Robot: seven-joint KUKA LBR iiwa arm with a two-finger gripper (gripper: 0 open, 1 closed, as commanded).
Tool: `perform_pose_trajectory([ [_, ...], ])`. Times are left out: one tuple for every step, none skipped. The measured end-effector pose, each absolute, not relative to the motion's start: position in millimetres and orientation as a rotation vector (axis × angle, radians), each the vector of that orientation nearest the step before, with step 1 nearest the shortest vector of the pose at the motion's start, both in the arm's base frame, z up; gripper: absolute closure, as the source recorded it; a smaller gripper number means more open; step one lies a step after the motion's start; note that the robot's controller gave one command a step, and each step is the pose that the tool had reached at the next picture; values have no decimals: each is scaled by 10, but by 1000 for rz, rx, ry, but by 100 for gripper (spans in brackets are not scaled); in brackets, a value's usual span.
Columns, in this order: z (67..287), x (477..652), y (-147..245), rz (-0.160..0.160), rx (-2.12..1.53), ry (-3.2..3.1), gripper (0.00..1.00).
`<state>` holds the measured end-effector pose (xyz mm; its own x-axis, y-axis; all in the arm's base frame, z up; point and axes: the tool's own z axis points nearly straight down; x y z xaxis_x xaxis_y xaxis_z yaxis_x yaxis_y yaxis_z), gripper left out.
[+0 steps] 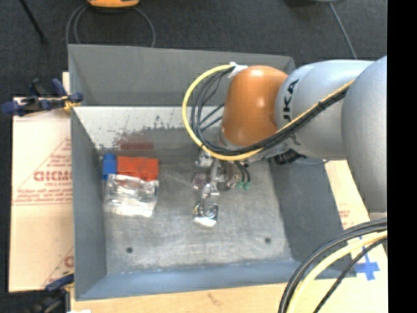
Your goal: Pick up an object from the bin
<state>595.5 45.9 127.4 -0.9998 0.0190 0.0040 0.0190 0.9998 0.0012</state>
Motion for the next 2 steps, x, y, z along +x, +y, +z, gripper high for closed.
perform_pose_trajectory([
  [741,5747,165,-2,80,-3155,0],
  [781,5773,176,-3,78,-3160,100],
])
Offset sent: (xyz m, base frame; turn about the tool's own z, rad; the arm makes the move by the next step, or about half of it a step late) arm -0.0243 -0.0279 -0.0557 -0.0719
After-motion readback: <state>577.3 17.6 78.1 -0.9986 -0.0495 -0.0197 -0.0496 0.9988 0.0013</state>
